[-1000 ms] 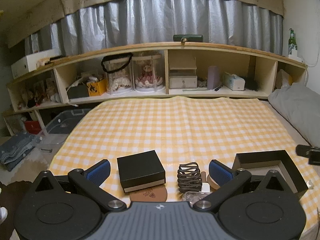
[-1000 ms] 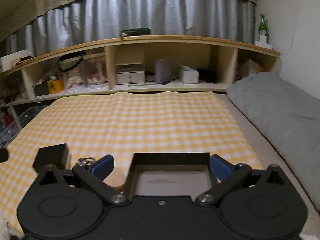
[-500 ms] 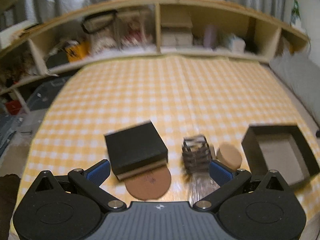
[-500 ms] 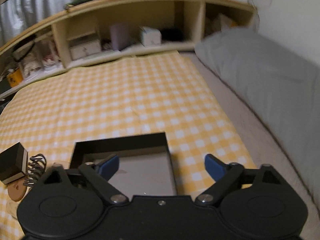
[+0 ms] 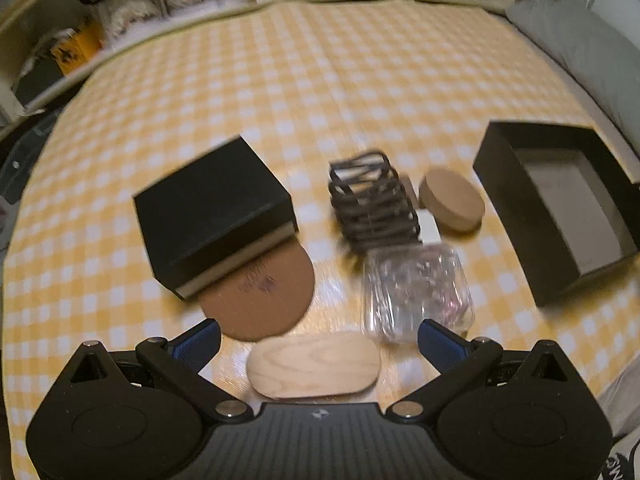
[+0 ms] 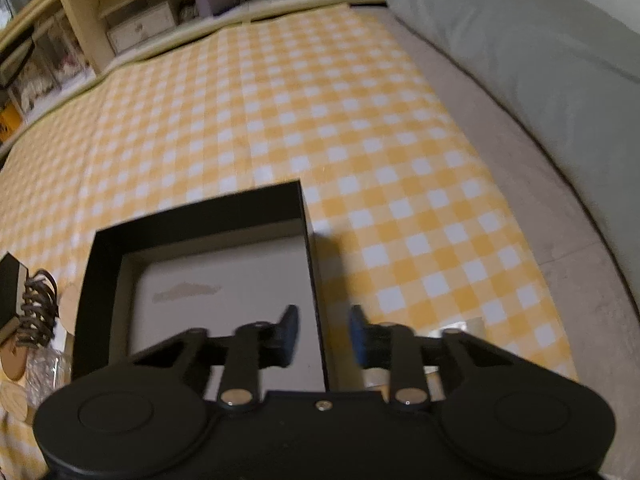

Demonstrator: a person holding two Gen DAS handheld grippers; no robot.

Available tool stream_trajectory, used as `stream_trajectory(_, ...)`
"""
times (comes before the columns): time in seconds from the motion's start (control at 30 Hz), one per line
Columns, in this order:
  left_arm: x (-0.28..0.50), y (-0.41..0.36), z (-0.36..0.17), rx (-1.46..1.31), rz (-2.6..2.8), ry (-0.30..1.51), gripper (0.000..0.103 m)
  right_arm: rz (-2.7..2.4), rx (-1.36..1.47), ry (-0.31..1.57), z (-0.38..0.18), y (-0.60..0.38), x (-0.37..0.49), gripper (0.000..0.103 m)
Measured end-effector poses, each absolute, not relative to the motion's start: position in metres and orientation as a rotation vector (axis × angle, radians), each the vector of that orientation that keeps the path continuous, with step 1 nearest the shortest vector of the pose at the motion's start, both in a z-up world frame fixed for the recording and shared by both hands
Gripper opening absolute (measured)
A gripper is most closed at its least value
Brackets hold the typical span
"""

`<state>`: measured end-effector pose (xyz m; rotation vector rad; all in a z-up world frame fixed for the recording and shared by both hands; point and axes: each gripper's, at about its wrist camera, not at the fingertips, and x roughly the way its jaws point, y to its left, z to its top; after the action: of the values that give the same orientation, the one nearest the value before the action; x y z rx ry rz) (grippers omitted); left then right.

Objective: Organize rigid objects
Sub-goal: 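Reach left gripper toward pale wooden oval block while right gripper clamps the black box wall, then grasp the pale wooden oval block with the left gripper and lift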

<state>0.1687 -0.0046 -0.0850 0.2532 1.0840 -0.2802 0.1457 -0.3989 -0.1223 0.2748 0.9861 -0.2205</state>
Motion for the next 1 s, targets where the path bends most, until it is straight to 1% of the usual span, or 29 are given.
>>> stream_trajectory(0.03, 0.169, -0.005, -0.088, 0.259, -0.286, 1.093, 0.103, -0.216, 0.268, 0.995, -0.124, -0.398, 0.149, 0.011)
stream_trajectory(0.07, 0.171, -0.006, -0.091, 0.267, -0.29, 1.095, 0.103, -0.213, 0.256, 1.001, -0.125, -0.397, 0.151, 0.005)
stream_trajectory(0.1, 0.172, -0.007, -0.093, 0.277, -0.293, 1.1, 0.103, -0.217, 0.239, 1.007, -0.126, -0.395, 0.154, 0.004)
stream_trajectory(0.3, 0.179, -0.009, -0.109, 0.321, -0.311, 1.149, 0.103, -0.221, 0.127, 1.018, -0.126, -0.381, 0.168, 0.004)
stream_trajectory(0.5, 0.191, -0.001, -0.13, 0.331, -0.286, 1.214, 0.103, -0.236, 0.083, 1.035, -0.125, -0.374, 0.172, 0.005)
stream_trajectory(0.63, 0.199, 0.005, -0.134, 0.272, -0.294, 1.224, 0.103, -0.252, 0.083, 1.041, -0.126, -0.369, 0.177, 0.005)
stream_trajectory(0.87, 0.2, -0.001, -0.147, 0.285, -0.315, 1.272, 0.103, -0.248, 0.103, 1.032, -0.124, -0.368, 0.176, 0.006)
stream_trajectory(0.97, 0.204, 0.0, -0.147, 0.247, -0.285, 1.282, 0.098, -0.241, 0.12, 1.03, -0.124, -0.371, 0.176, 0.006)
stream_trajectory(1.0, 0.206, 0.001, -0.148, 0.228, -0.274, 1.29, 0.092, -0.24, 0.124, 1.029, -0.125, -0.371, 0.176, 0.005)
